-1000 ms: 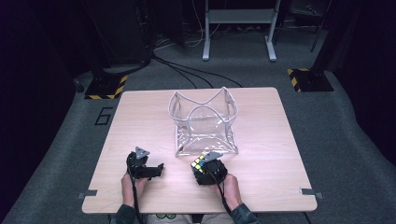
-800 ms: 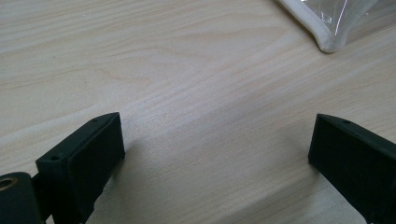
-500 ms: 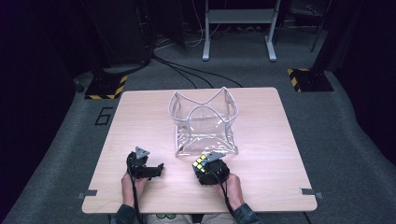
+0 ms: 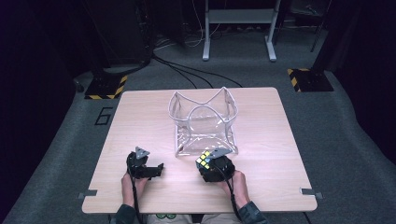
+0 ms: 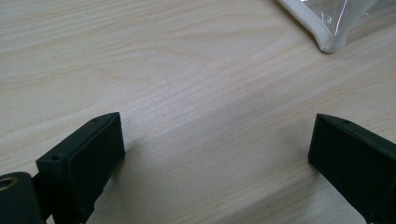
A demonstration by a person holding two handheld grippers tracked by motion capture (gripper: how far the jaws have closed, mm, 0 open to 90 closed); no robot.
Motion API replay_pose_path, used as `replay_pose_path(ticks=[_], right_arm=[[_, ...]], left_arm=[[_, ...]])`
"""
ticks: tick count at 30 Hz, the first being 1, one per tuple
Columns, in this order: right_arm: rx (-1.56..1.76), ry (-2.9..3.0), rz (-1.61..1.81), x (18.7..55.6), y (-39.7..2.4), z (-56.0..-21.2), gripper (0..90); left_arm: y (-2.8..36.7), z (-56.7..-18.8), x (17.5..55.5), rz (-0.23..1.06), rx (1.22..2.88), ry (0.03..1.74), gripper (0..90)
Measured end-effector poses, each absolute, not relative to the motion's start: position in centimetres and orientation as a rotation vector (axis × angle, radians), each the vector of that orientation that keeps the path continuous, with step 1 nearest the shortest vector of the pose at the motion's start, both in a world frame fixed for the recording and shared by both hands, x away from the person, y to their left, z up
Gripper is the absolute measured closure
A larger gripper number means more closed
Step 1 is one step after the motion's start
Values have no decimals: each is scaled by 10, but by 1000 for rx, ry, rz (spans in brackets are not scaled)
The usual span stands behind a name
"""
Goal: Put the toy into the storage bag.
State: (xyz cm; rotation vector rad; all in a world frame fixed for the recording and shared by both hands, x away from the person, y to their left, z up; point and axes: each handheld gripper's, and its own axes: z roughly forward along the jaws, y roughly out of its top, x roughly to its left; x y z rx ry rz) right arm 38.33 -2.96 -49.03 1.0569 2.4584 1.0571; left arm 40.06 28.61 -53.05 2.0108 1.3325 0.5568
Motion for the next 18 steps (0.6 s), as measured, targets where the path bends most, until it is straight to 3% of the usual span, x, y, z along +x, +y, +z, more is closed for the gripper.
replay_pose_path(ticks=[18], right_arm=[[1039, 2463, 1100, 387, -47, -462, 335]], left_arm=[[286, -531, 401, 561, 2008, 1332, 33]])
